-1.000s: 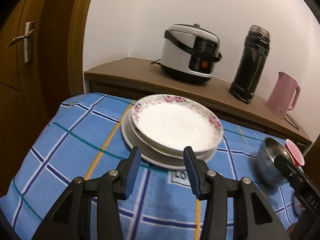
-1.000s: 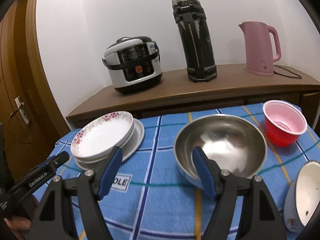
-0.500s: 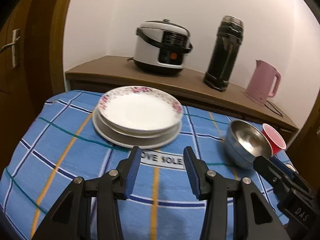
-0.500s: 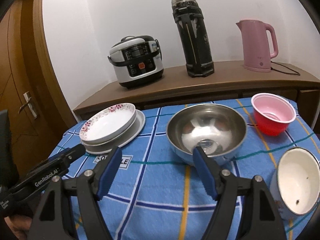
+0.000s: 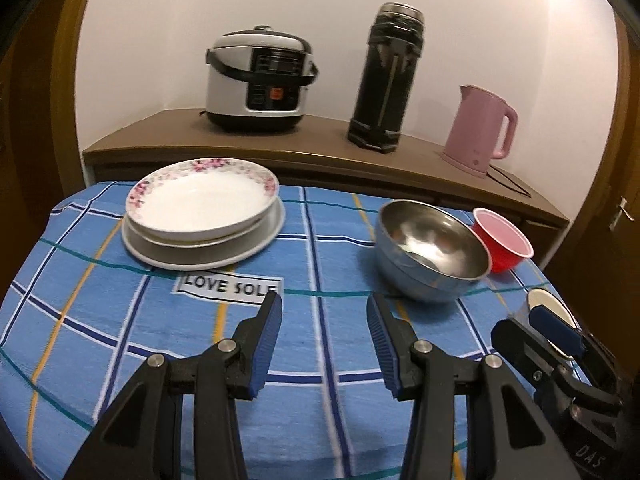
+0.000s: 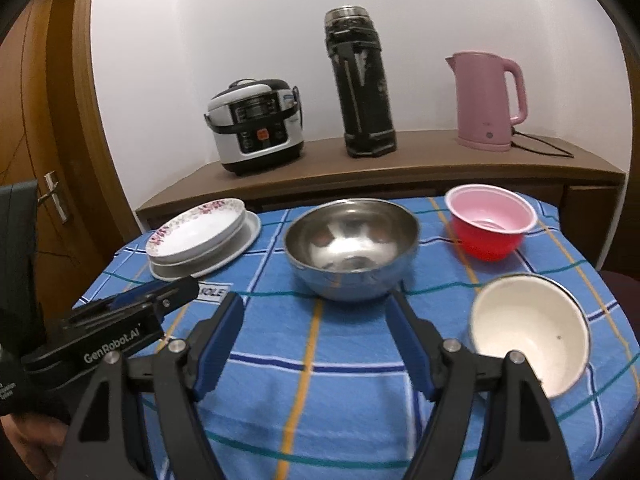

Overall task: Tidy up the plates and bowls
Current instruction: 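Move both grippers to the rim of the red bowl with pink interior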

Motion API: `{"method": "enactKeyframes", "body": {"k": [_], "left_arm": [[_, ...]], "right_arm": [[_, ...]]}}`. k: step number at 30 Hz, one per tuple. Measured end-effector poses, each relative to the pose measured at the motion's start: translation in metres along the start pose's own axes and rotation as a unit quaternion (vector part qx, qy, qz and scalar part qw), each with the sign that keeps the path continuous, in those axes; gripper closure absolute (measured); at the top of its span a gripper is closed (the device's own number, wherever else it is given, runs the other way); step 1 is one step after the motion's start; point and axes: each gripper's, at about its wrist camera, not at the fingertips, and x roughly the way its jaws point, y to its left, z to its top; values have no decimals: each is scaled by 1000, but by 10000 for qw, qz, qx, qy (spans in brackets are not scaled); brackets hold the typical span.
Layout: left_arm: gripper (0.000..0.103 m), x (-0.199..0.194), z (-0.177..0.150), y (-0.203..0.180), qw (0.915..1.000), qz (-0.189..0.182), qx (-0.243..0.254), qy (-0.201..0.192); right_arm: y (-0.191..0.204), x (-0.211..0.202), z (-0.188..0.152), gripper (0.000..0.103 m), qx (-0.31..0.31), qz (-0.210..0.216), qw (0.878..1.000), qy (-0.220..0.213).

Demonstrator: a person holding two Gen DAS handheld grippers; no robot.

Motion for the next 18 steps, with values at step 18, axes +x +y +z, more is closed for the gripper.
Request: {"method": "enactKeyframes", "body": {"k": [18], "left_arm": [[56,11,-14,-55,9978,-518,310,286]], "right_arm": [[-58,-42,-14,32,209,-491,9985,-116]]}}
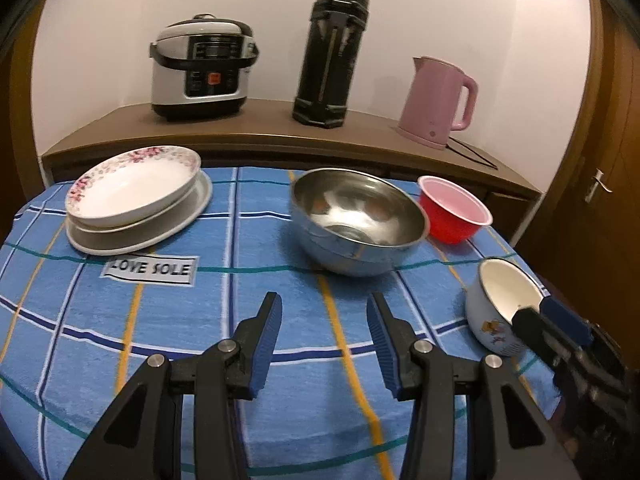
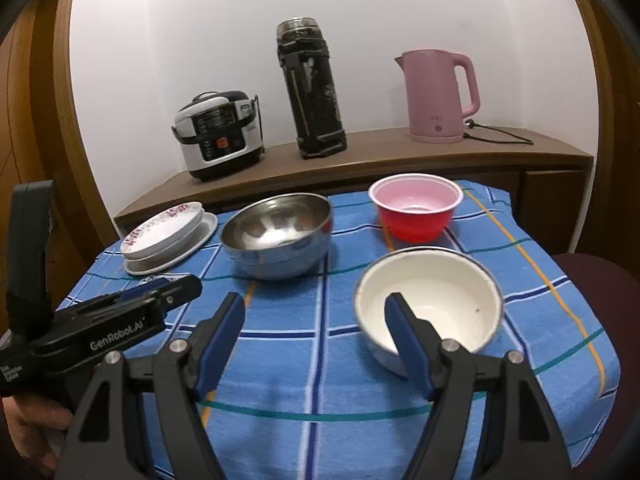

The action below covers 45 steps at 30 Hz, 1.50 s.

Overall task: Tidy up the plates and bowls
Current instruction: 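Move both grippers to the rim of the red bowl with pink interior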

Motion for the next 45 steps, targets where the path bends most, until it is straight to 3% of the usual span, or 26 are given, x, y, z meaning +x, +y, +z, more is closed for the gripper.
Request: {"method": "enactKeyframes", "body": {"k": [11,18,23,28,36,45], "left_arm": [[56,2,6,-41,9972,-536,523,-47],[56,4,45,-61,9942,-811,649,-293],[56,32,77,-81,9930,-978,654,-137],[56,74,100,-92,9932,-1084,381,199],[56,125,113,-108,9936,-884,299,634],[56,155,117,-117,9932,-766,294,824]], "right_arm": [[-83,-24,11,37,755,-861,9932,-214],[-116,-27,37,46,757,-1086,9904,-388],[-141,-13,67,47,1016,-867,9905,-339],[-157,26,93,47,1262,-465,9909,-13],[-167,82,101,47,1431,-140,9880,573],[-178,118,105,48,1406,-35,9852,978]]}}
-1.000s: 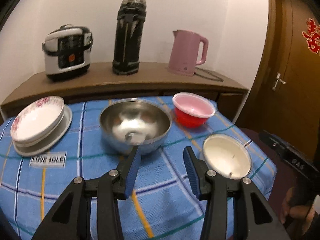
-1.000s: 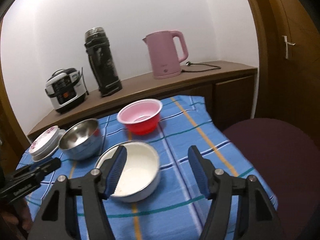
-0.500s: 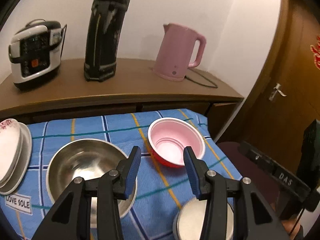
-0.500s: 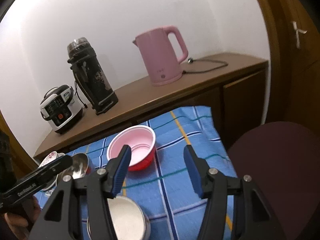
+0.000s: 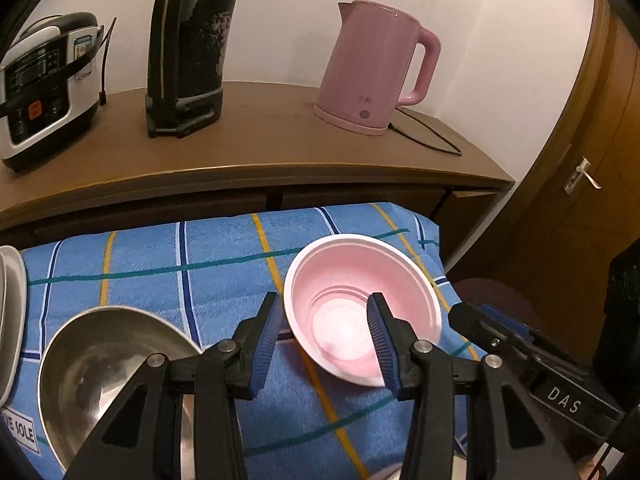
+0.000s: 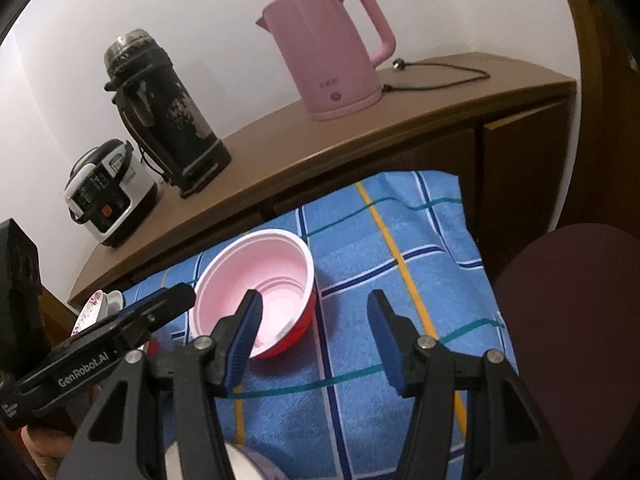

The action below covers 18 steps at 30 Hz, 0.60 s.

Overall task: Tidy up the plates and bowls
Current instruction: 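Move both grippers to the rim of the red bowl with pink interior, then grasp the rim of the red-pink bowl with both grippers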

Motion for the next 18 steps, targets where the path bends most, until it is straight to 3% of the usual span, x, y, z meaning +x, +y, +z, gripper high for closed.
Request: {"method": "enactKeyframes", "body": {"k": [18], "left_arm": [[56,30,9,0,9997,168,-55,168]], "right_arm": [[5,30,7,58,-143,-103,9991,396]]}}
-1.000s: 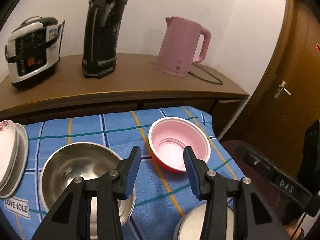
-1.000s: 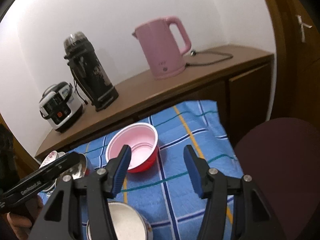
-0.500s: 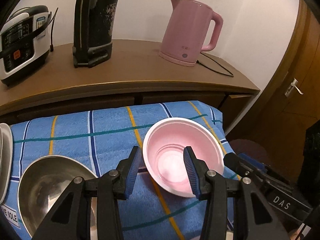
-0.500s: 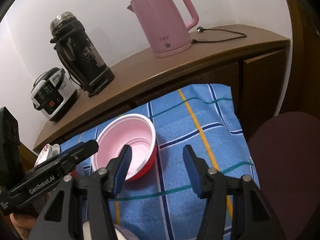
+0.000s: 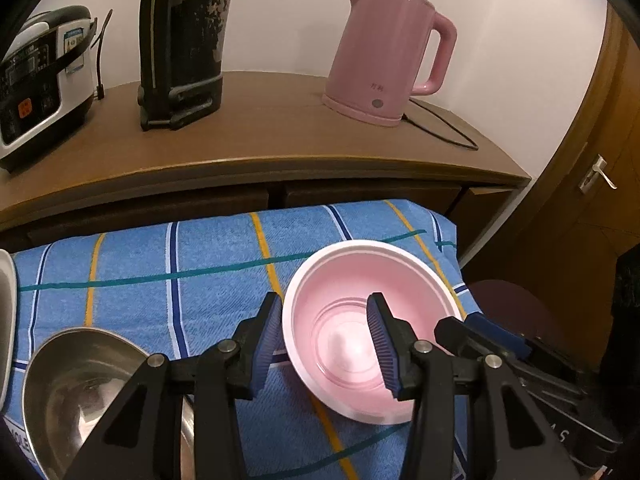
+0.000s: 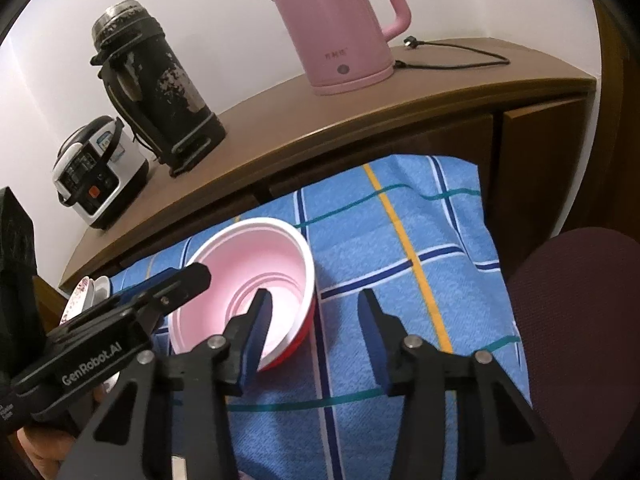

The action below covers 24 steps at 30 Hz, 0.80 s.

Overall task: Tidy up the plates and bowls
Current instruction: 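Grasp the rim of the red-pink bowl with both grippers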

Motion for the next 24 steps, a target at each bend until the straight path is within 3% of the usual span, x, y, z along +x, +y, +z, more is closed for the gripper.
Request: {"method": "enactKeyframes", "body": {"k": [7,10,13,24], "left_arm": [[56,5,-1,-4,9999,-50,115,28],[57,7,-3,-6,9997,-92,201,46],[70,9,-4,-8,9995,-197,235,92],[83,14,-4,-2,9995,-278,139,84]], "right_arm": [[-1,6,0,61,2,-114,9999,112],[-3,9,-1,68,84,-84,9997,193],[-4,11,-2,71,137,-88,9996,219],[-2,14,-3,87,99,-246,9993,262]]}}
